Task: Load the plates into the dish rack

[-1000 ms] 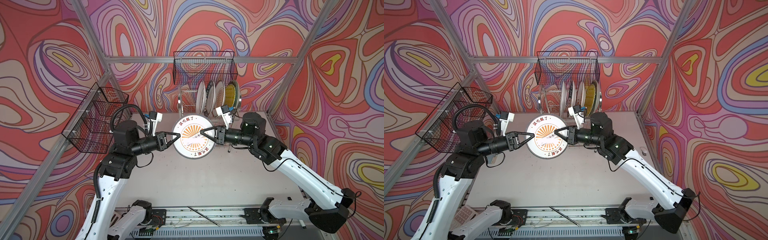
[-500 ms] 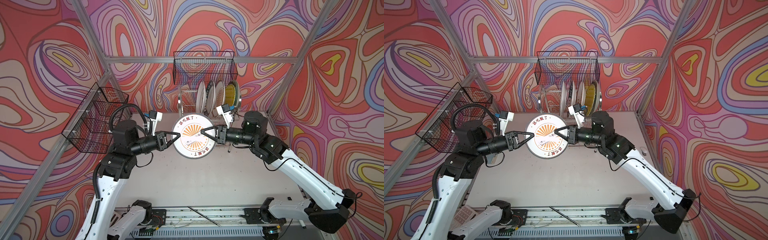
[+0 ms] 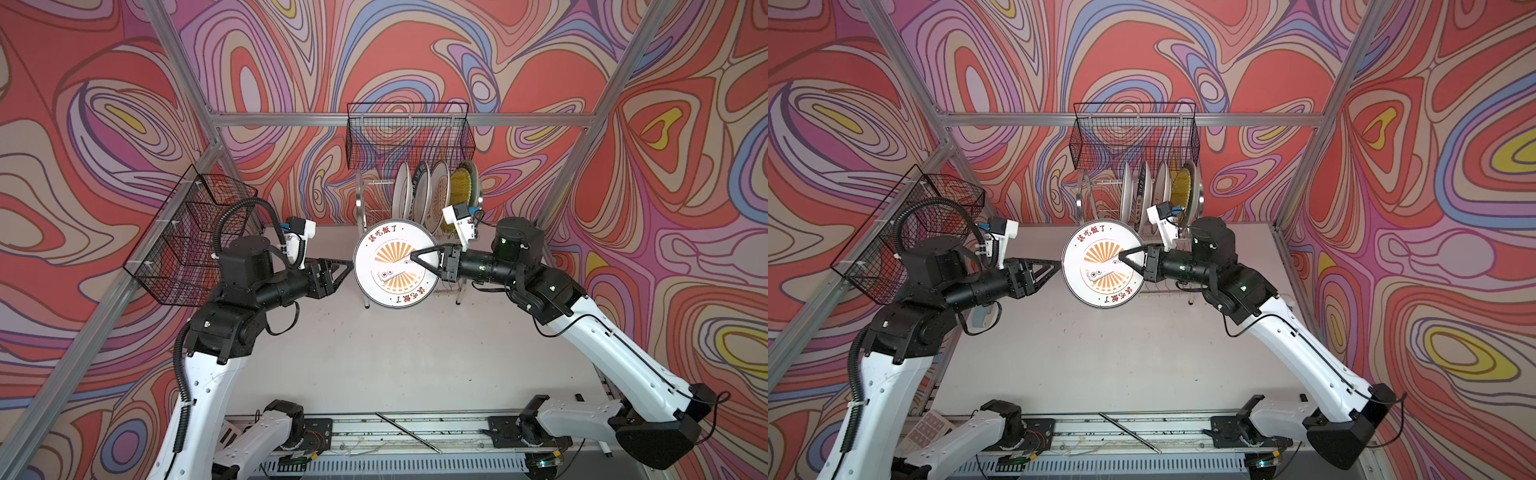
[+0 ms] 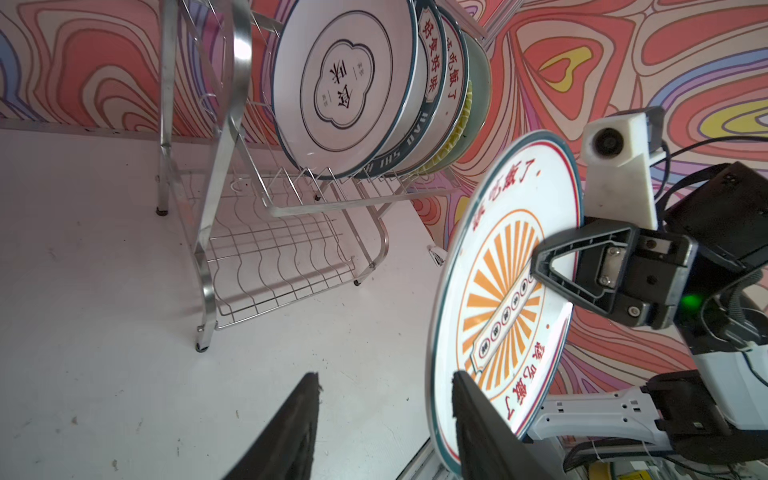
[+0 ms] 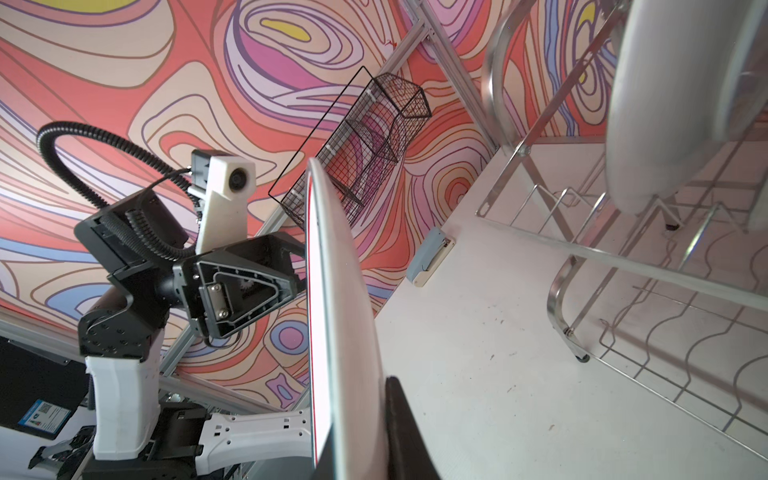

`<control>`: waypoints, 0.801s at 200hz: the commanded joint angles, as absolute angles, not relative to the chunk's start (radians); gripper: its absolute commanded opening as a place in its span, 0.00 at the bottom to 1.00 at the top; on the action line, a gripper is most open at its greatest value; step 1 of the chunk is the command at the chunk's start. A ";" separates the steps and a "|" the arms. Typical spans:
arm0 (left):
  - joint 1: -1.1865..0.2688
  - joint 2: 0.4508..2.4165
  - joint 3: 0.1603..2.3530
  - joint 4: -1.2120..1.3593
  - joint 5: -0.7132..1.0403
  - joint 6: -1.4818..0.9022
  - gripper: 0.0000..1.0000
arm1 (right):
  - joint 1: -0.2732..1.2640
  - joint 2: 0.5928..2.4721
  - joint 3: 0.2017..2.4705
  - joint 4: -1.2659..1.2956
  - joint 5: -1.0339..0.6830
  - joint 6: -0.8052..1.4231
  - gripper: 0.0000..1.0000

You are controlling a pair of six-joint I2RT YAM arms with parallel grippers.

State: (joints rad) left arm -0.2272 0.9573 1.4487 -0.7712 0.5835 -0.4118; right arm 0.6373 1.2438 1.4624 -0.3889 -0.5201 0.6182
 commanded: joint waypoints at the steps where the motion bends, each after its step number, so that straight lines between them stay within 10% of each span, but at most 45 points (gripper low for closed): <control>1: -0.225 0.917 1.498 -0.821 0.459 -0.314 0.58 | 0.613 1.217 1.529 -0.397 -0.492 0.604 0.00; 112: -0.308 0.848 1.473 -0.490 0.474 -0.124 0.59 | 0.538 1.365 1.841 -0.585 -0.463 0.584 0.00; 160: -0.651 0.906 1.431 -0.446 0.197 0.190 0.59 | 0.532 1.422 1.948 -0.650 -0.456 0.578 0.00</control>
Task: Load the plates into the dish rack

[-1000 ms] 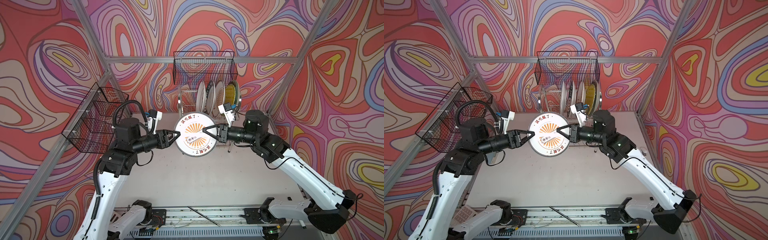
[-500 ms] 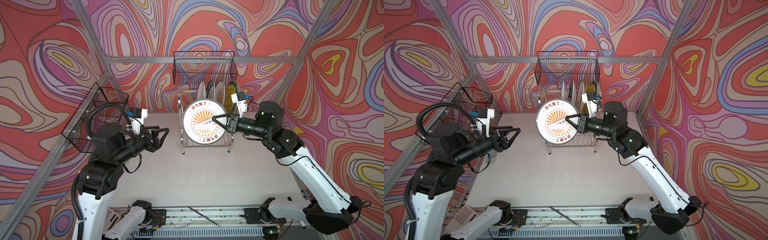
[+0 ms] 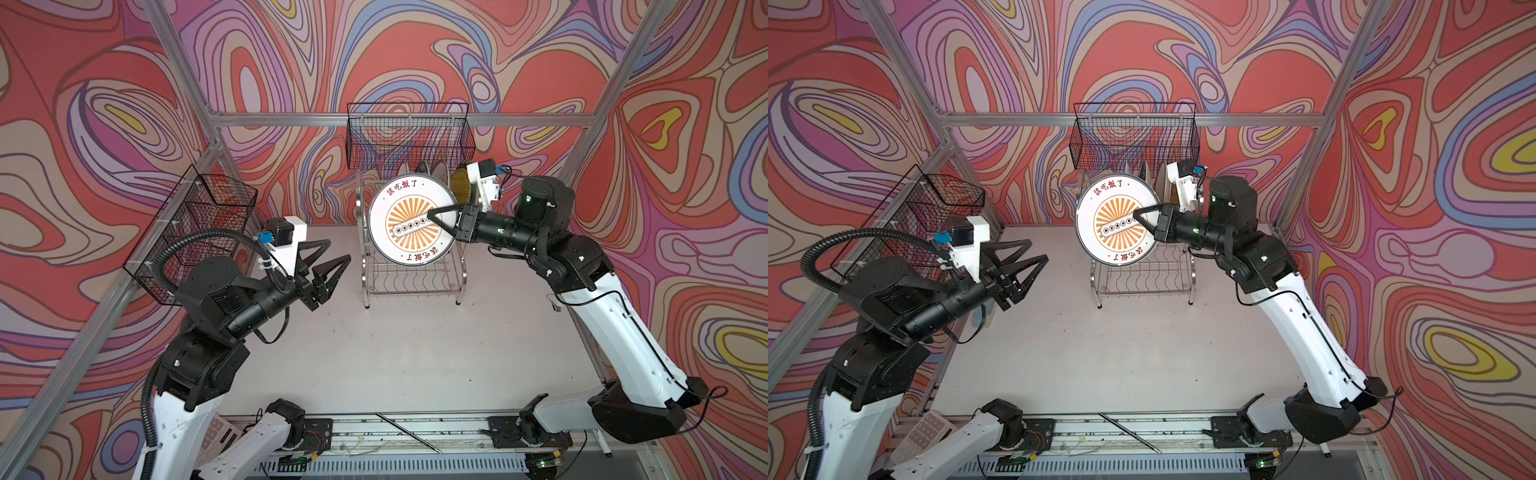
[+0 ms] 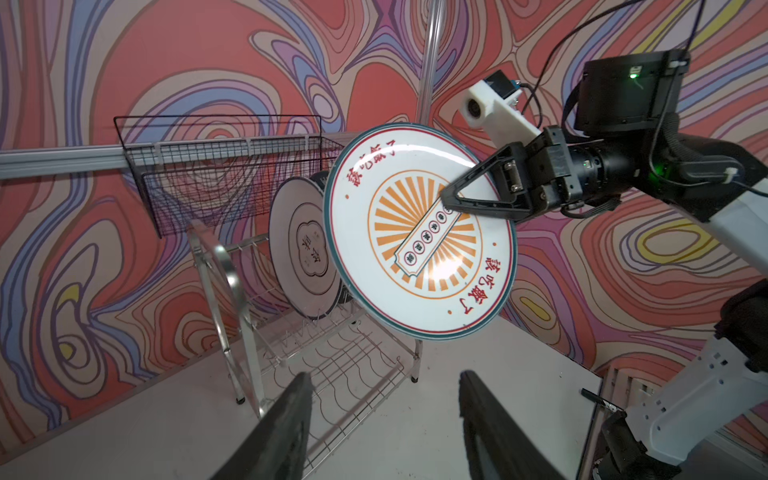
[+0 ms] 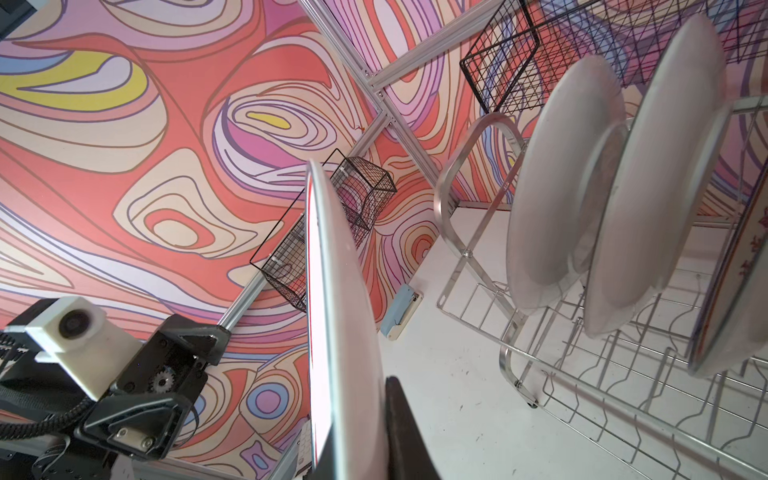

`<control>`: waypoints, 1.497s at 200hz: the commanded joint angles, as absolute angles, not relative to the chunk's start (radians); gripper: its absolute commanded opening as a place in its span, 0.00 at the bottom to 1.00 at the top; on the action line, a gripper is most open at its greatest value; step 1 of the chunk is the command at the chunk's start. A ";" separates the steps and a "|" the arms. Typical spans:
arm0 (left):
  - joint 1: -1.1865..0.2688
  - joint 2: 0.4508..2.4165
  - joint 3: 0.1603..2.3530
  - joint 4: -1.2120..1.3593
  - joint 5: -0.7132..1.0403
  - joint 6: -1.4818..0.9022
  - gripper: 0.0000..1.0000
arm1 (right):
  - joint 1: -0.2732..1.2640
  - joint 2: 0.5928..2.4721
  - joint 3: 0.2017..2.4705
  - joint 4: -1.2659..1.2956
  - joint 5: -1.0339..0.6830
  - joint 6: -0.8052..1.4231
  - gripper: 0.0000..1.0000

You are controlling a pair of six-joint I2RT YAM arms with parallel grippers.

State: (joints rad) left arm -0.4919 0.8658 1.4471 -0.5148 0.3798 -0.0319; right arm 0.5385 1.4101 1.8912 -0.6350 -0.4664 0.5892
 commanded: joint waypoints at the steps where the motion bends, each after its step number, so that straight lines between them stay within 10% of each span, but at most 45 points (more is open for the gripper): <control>1: -0.662 0.908 1.430 -0.446 0.187 0.199 0.59 | 0.532 1.422 1.948 -0.651 -0.456 0.578 0.00; 95: -1.320 1.104 1.192 0.173 -0.577 1.164 0.56 | 0.530 1.438 2.008 -0.736 -0.391 0.587 0.00; 196: -1.353 1.194 1.104 0.575 -0.714 1.472 0.53 | 0.529 1.419 1.950 -0.731 -0.389 0.620 0.00; 299: -1.340 1.186 1.104 0.441 -0.749 1.402 0.53 | 0.530 1.373 1.926 -0.704 -0.397 0.646 0.00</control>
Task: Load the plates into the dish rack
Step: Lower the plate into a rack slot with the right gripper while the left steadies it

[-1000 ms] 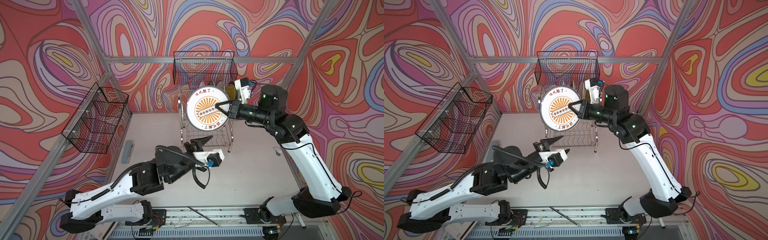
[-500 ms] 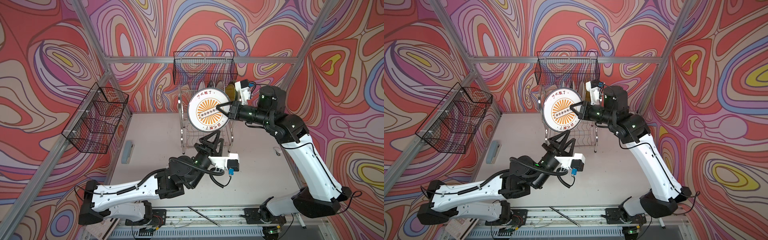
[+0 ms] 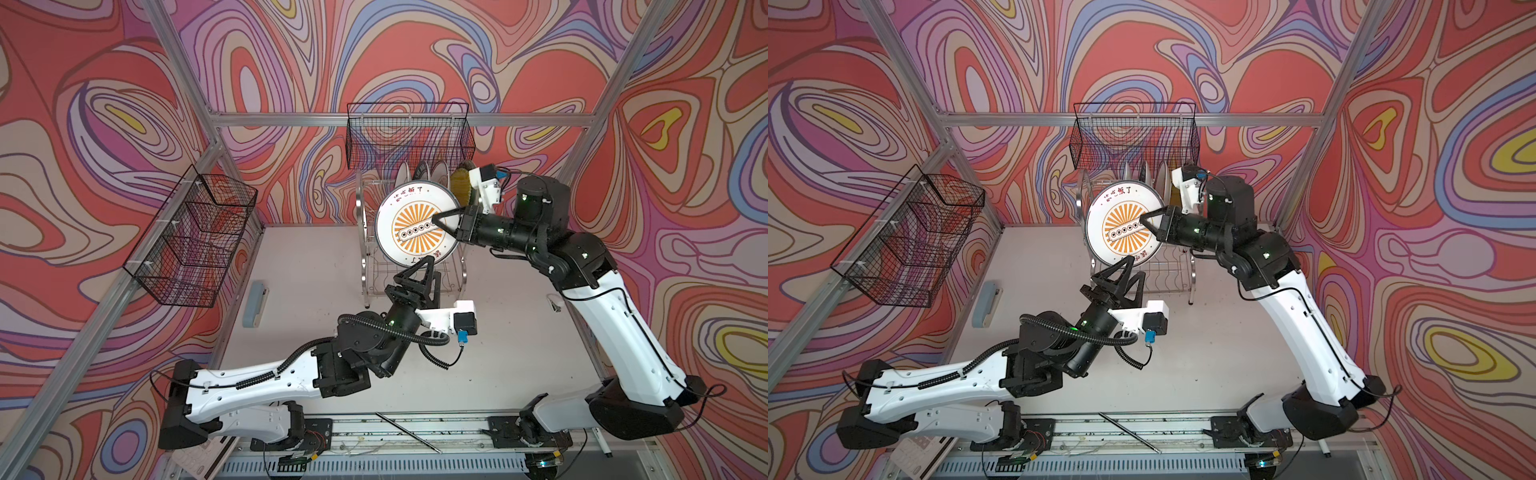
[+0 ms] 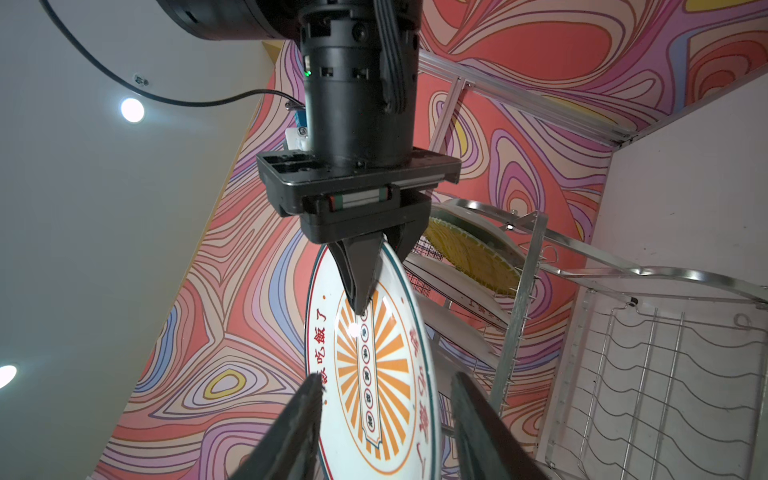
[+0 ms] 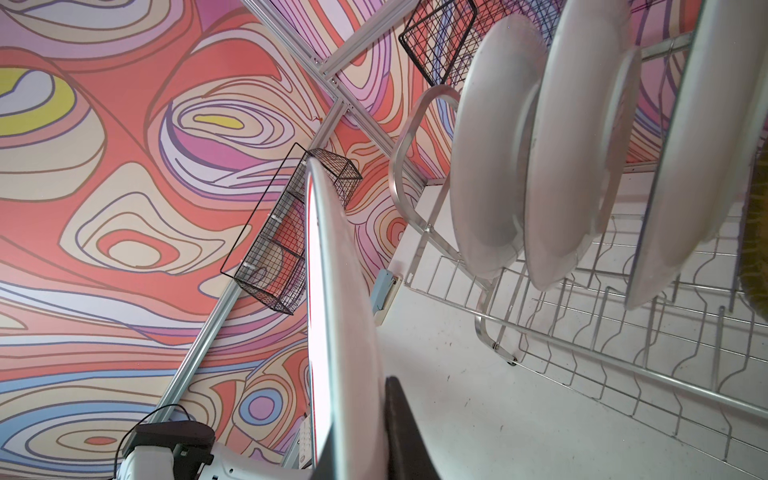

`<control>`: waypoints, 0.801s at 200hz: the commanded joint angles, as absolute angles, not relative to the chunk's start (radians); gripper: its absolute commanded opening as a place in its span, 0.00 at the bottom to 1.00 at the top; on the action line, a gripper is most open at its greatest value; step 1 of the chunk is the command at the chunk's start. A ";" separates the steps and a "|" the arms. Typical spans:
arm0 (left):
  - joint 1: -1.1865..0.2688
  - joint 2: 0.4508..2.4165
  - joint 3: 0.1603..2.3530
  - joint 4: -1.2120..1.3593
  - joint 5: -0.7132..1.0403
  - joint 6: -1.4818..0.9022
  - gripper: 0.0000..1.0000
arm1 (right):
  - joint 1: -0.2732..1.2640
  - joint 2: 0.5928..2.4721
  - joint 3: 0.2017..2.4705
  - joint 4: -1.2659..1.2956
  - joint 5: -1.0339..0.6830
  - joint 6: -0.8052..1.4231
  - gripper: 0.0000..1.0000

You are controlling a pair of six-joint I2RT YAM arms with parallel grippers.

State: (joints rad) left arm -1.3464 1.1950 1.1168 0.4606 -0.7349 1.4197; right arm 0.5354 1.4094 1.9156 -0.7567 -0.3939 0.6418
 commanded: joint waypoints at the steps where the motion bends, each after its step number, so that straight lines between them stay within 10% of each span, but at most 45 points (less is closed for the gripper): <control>1: -1.341 1.187 1.103 0.441 -0.749 1.400 0.53 | 0.529 1.372 1.926 -0.705 -0.396 0.646 0.00; 160: -1.271 1.246 1.077 0.730 -0.776 1.543 0.44 | 0.529 1.322 1.843 -0.678 -0.525 0.741 0.00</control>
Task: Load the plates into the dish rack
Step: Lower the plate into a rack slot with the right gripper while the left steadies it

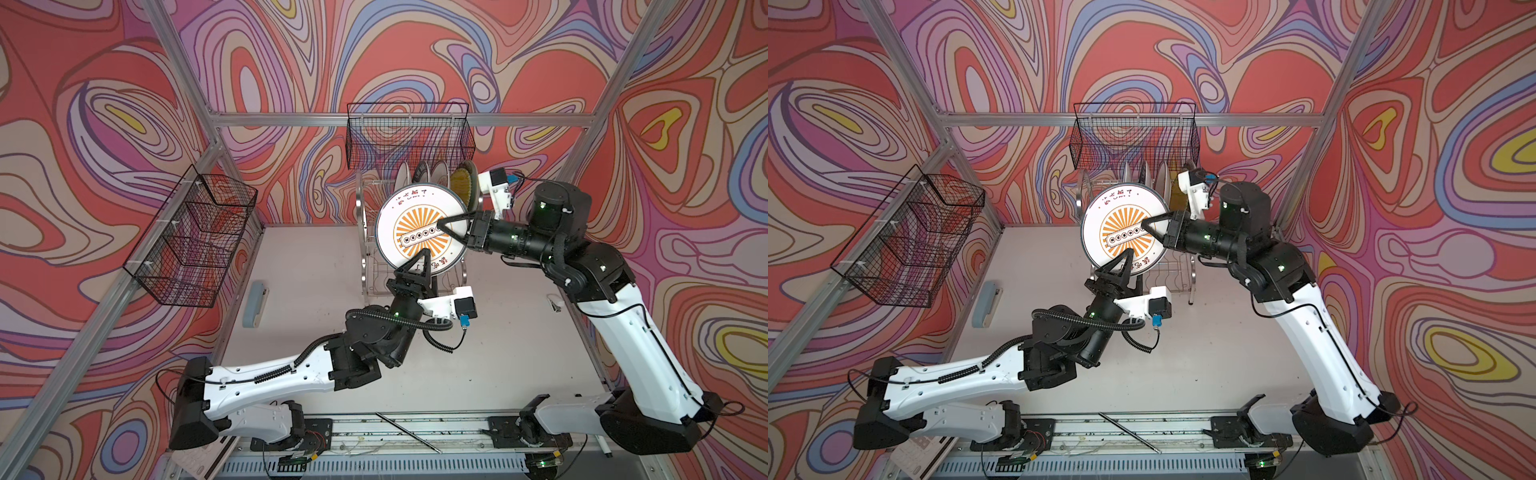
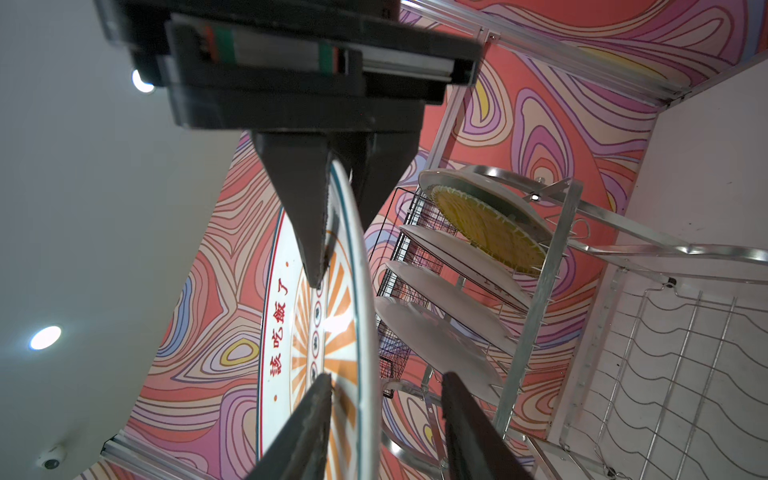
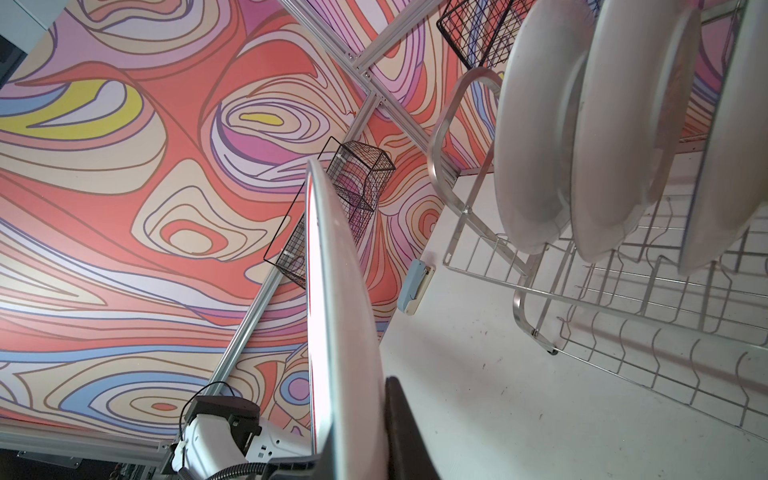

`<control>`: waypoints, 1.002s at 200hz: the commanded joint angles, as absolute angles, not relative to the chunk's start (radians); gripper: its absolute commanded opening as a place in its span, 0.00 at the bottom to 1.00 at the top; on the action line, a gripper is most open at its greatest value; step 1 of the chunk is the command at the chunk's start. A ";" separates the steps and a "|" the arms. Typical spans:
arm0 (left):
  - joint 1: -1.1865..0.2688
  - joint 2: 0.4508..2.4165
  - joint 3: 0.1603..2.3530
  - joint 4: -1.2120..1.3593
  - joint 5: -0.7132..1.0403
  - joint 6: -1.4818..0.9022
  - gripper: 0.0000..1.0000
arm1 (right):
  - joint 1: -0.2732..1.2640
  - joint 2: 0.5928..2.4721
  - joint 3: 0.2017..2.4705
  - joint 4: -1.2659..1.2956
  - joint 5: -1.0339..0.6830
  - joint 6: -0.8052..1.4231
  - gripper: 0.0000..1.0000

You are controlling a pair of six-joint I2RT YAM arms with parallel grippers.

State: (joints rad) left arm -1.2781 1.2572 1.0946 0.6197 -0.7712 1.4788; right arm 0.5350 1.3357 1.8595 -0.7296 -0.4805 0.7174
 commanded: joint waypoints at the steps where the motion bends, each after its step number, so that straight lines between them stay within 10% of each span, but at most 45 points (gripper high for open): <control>1: -1.271 1.247 1.076 0.732 -0.776 1.545 0.44 | 0.530 1.322 1.843 -0.677 -0.525 0.742 0.00; 135: -1.271 1.295 1.065 0.973 -0.800 1.695 0.00 | 0.530 1.327 1.825 -0.632 -0.581 0.776 0.00; 200: -1.269 1.284 1.093 0.922 -0.838 1.625 0.00 | 0.529 1.308 1.802 -0.606 -0.584 0.769 0.11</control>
